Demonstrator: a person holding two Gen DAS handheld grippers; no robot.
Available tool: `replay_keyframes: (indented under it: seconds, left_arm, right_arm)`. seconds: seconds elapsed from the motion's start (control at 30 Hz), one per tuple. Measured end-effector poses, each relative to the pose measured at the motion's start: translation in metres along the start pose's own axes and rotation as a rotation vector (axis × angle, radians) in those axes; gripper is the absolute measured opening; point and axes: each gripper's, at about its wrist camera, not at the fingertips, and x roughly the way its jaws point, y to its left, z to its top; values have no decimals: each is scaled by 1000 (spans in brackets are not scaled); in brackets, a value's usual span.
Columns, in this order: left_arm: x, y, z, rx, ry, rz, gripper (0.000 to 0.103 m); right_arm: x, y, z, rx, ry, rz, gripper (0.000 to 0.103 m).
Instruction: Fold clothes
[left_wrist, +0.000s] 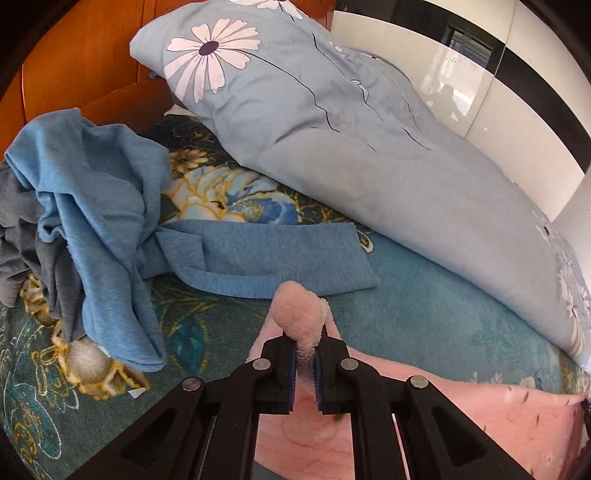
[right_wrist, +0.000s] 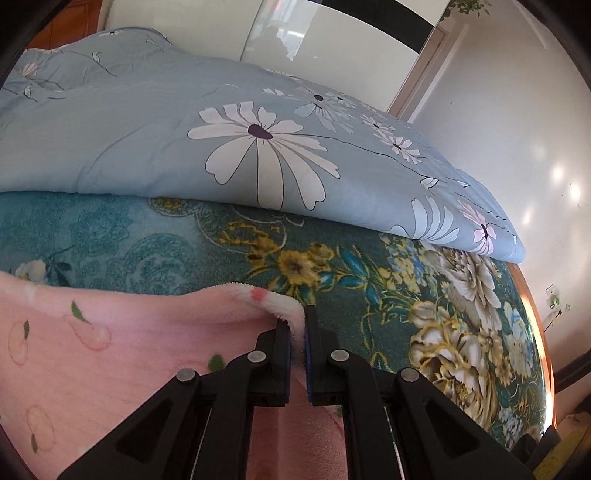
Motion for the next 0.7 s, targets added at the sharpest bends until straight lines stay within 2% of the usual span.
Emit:
replay_keyframes:
  seconds: [0.03, 0.07, 0.1, 0.13, 0.17, 0.2, 0.33, 0.4, 0.47, 0.6, 0.7]
  left_arm:
    - [0, -1, 0, 11, 30, -20, 21]
    - [-3, -1, -2, 25, 50, -33, 31]
    - [-6, 0, -4, 39, 66, -43, 34]
    - [-14, 1, -8, 51, 68, -46, 39]
    - [-24, 3, -12, 62, 65, -46, 41]
    - [-36, 6, -17, 71, 58, -47, 43]
    - [-97, 30, -53, 101, 13, -61, 63]
    - [-119, 53, -82, 106, -4, -72, 69]
    - [-131, 75, -114, 98, 2, -78, 71]
    - [-121, 113, -167, 19, 87, -130, 71]
    - [-109, 126, -190, -34, 128, -165, 71]
  right_arm:
    - [-1, 2, -1, -15, -2, -11, 10]
    - [-3, 2, -1, -19, -6, -19, 20]
    - [-8, 0, -1, -15, -13, -22, 27]
    - [-13, -2, -1, -10, -21, -24, 42]
    - [-20, -5, -1, 0, -29, -18, 51]
    - [-30, -10, -1, 16, -37, -1, 52]
    - [-94, -28, -14, 38, -137, 90, 52]
    - [-136, -35, -38, 25, -196, 152, 57]
    - [-176, -41, -67, 6, -246, 215, 68]
    - [-232, -52, -142, -40, -268, 296, 70]
    - [-256, -65, -196, -29, -243, 305, 70]
